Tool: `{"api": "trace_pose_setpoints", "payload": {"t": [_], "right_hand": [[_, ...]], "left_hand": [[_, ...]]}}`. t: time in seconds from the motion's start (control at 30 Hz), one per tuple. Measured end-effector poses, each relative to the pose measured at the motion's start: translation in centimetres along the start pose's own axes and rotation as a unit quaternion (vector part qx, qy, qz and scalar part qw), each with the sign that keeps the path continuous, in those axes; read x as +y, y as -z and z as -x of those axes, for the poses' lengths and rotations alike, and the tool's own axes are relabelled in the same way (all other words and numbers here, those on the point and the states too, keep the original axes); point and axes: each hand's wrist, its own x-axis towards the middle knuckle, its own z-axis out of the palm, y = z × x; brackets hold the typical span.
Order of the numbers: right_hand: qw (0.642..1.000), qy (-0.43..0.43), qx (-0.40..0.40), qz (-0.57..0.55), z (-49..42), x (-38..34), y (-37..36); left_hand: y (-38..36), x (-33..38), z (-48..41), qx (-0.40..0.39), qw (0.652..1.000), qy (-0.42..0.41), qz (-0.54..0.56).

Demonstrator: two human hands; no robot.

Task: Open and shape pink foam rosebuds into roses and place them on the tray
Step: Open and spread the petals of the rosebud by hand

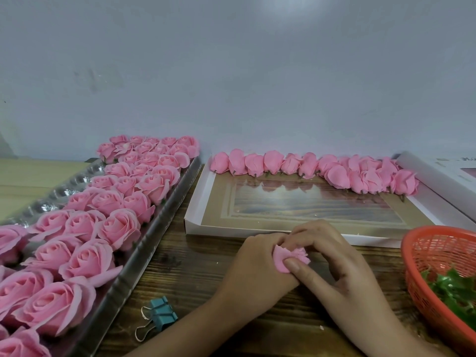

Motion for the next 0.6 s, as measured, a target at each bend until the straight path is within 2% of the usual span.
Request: {"api": "trace_pose_setpoints", "payload": {"t": [0.07,0.17,0.23,0.4,0.53,0.6], "right_hand": [[1.0,-0.012,0.006,-0.001,0.1,-0.1,-0.1],[0.998,-0.062,0.016,-0.031,0.2,0.0,-0.2],[0.997,-0.062,0.013,-0.033,0.2,0.1,-0.1],[1.0,-0.018,-0.003,-0.011,0.0,0.0,0.0],[0.999,-0.014,-0.027,-0.034,-0.2,-0.2,0.2],[0.999,-0.018,-0.022,-0.031,-0.1,-0.1,0.2]], "left_hand": [[-0.1,0.0,0.1,0.01,0.999,-0.01,-0.03],[-0.2,0.6,0.5,0.042,0.983,-0.046,-0.171],[-0.1,1.0,0.7,0.066,0.972,-0.067,-0.217],[0.0,1.2,0.5,0.038,0.985,-0.047,-0.161],[0.2,0.7,-0.1,-0.052,0.995,0.016,-0.079],[0.3,0.9,-0.1,-0.051,0.996,0.016,-0.073]]}}
